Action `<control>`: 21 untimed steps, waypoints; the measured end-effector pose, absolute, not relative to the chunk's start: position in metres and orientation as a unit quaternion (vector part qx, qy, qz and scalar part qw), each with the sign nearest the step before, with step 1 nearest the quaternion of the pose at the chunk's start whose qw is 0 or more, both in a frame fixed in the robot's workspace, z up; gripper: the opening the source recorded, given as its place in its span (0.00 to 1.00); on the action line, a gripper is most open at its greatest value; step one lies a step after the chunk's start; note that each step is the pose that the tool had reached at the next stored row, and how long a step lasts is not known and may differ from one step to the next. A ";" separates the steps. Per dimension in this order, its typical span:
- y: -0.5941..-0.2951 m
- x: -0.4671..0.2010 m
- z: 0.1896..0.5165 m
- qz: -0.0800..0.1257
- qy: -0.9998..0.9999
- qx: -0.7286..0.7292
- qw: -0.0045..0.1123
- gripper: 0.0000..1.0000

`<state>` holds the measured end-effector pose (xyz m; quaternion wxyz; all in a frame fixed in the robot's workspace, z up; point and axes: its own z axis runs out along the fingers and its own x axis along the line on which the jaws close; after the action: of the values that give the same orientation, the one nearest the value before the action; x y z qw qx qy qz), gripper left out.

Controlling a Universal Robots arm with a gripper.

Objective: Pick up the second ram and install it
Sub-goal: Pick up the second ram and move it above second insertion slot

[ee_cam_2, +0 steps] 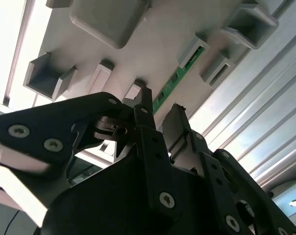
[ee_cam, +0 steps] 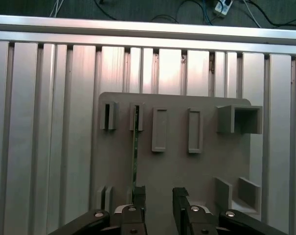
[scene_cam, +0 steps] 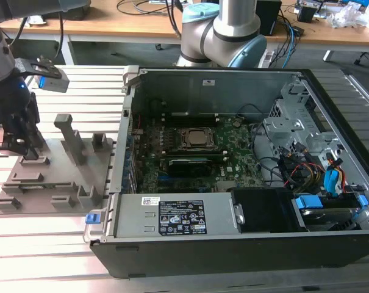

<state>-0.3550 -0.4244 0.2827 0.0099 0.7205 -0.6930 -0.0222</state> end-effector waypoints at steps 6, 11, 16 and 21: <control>-0.425 -0.355 0.274 -0.022 -0.692 0.721 0.010 0.36; -0.426 -0.355 0.268 -0.022 -0.691 0.722 0.010 0.36; -0.428 -0.355 0.257 -0.022 -0.690 0.723 0.010 0.36; -0.428 -0.355 0.251 -0.022 -0.690 0.724 0.010 0.36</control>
<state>-0.3550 -0.4284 0.2505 0.0099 0.7238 -0.6896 -0.0222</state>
